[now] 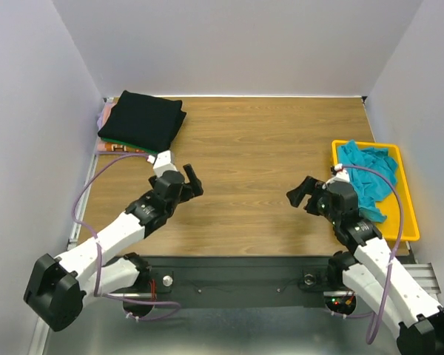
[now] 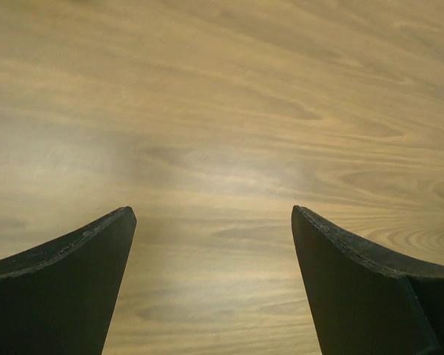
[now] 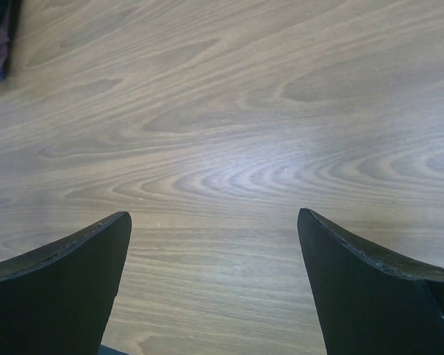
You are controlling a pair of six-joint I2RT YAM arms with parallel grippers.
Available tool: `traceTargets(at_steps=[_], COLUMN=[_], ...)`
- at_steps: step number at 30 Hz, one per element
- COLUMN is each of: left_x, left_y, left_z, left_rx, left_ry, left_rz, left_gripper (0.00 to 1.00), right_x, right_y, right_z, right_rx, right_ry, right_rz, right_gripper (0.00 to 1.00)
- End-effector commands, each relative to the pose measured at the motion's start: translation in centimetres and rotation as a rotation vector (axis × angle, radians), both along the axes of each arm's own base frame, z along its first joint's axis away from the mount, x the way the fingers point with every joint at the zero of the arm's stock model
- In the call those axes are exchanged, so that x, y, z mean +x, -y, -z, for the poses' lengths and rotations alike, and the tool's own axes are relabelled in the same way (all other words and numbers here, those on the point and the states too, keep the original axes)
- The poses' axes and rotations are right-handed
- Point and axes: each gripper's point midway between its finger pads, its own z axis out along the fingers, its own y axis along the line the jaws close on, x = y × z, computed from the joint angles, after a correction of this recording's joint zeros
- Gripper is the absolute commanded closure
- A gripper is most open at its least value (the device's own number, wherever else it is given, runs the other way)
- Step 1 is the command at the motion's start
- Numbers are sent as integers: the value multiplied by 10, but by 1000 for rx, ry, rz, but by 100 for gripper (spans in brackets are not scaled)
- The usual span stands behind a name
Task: Fold and stack the t-shirts
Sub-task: Neatly place the folded tshirt to the corner
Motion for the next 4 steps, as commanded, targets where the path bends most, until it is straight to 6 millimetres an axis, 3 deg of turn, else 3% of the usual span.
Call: traceTargets(at_steps=[1,4], left_x=[-1,-6], left_y=[-13,-33], left_z=[-26,-21], left_rx=[-110,-47], left_ry=[72,47], left_rz=[-114,-187], left_gripper=[1,2], right_x=[2,4], right_y=[9,15], right_z=[2,-2], right_rx=[-14,-13], right_ry=[19,37], right_rz=[52,94], right_gripper=[0,0])
